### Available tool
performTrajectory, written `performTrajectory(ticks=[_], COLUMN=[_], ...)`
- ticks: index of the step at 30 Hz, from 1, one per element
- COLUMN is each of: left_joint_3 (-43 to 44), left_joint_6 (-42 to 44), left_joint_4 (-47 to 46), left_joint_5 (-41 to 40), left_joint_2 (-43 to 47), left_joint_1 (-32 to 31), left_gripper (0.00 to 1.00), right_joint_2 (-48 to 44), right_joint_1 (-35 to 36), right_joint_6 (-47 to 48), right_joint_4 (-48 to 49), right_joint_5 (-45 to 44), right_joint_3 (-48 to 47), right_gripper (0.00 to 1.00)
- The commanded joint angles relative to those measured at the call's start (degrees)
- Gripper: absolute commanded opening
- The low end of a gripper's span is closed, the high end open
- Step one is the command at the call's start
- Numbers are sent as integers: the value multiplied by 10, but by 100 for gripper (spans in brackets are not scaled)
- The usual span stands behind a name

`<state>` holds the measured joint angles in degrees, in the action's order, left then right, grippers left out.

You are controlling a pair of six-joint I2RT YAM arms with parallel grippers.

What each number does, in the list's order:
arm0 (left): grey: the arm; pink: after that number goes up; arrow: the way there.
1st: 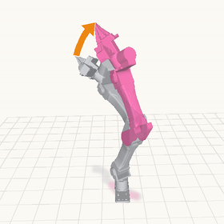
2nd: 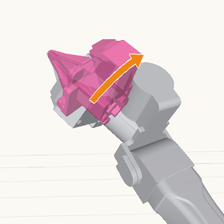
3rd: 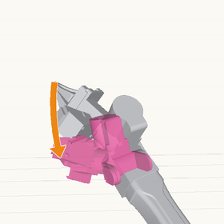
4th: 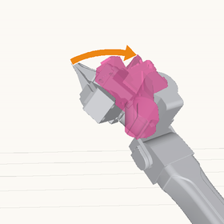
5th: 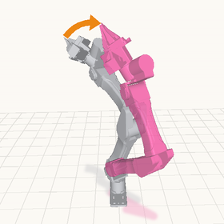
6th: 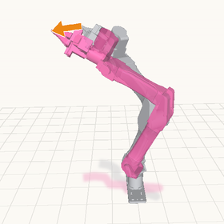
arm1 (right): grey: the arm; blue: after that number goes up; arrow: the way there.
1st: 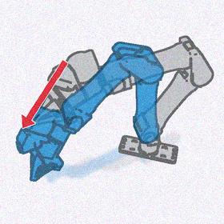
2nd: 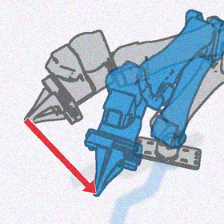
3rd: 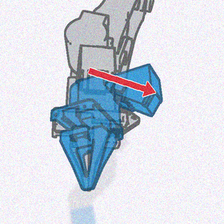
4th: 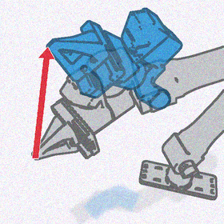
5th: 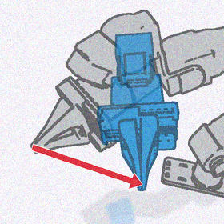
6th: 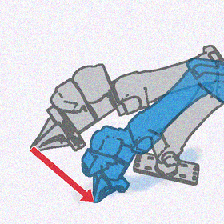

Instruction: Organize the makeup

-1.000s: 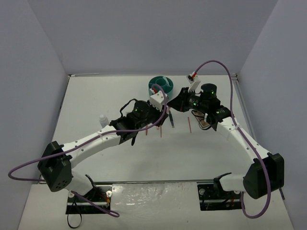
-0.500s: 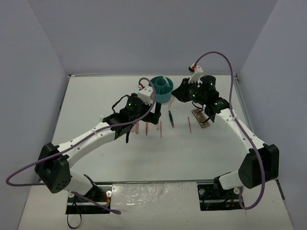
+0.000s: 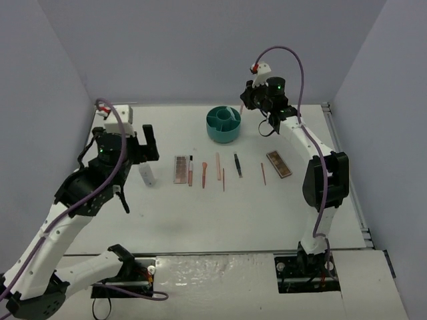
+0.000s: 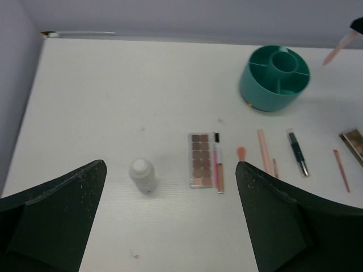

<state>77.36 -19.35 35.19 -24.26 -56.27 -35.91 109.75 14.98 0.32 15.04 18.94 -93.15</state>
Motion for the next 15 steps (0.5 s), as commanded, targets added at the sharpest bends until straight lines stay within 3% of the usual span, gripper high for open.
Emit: performTrajectory(ticks=[1,7,15], left_joint_3=[-17,-66,-116], left_joint_6=[37,65,40], left_joint_4=[54,32,2], left_joint_5=[-143,-162,-21], left_joint_2=[63,83,66], left_joint_1=[15,53,180], left_gripper=[97,97,97], right_joint_2=[50,113,163], right_joint_1=[-1,3,4], right_joint_6=[56,88,96], right_joint_4=[57,34,27], right_joint_5=[21,36,47], right_joint_3=[-90,-163,-189], right_gripper=[0,0,0])
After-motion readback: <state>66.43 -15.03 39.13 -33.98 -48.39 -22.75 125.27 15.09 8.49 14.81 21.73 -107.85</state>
